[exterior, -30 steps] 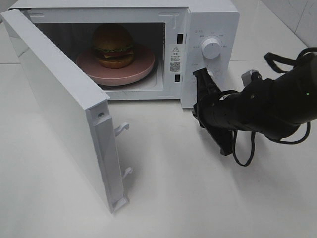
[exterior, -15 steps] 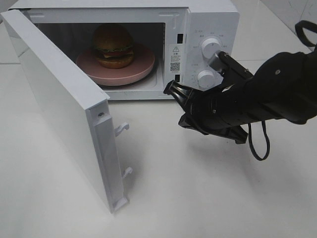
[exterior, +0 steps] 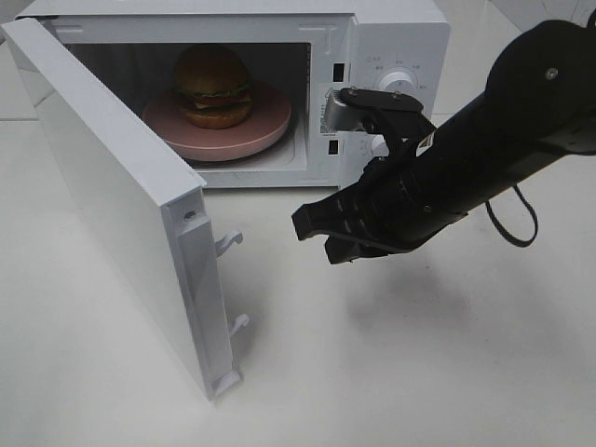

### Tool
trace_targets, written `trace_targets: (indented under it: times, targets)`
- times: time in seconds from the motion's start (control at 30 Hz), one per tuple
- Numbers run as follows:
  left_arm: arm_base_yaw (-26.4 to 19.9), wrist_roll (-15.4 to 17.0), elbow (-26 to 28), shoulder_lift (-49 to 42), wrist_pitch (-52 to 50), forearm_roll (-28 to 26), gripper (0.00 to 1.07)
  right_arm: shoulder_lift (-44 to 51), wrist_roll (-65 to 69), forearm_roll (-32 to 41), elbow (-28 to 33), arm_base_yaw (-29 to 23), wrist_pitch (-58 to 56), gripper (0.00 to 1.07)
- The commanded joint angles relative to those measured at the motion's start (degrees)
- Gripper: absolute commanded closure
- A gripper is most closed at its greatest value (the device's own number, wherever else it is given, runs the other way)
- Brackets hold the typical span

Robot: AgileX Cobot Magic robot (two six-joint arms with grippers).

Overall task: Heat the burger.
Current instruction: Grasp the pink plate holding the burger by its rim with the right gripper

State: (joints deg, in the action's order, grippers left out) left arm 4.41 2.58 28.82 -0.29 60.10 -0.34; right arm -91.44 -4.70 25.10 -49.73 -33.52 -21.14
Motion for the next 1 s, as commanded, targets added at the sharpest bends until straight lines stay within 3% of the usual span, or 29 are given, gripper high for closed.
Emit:
trace_targets:
  times: [0.03,0.27,0.33,0.57,0.7,0.87,1.0]
  targets:
    - [-0.1,0.1,-0.2,-1.0,-0.7,-0.2,0.07,0.7,-4.9,-6.9,-2.2,0.0,-7.2,1.03]
    - [-0.1,0.1,-0.2,-1.0,-0.7,-0.2,0.07,0.7,-16.3,-14.1,-5.2,0.0,-18.3,1.01]
    - [-0.1,0.1,-0.2,-1.0,-0.7,-0.2,0.07,0.7,-26.5,-16.0,-6.4,0.0,-21.7,1.01]
    - [-0.1,0.1,-0.2,-1.0,-0.7,-0.2,0.07,0.7,-40.3,-17.5,-6.5,0.0,-21.2,1.0]
    - [-0.1,0.1,-0.2,-1.0,-0.7,-0.2,0.07,0.7,-53.2,-23.8,-6.5,0.0,-21.0,0.99]
    - [-0.1,0.1,-0.2,-1.0,-0.7,-0.2,0.07,0.7,-60.2,-25.9,-6.5,0.0,-20.2,0.97]
    - [-0.1,0.2,-0.2,-1.0,-0.7,-0.2,0.07,0.7,-64.6,-26.2,-6.5,0.0,-16.2,0.89]
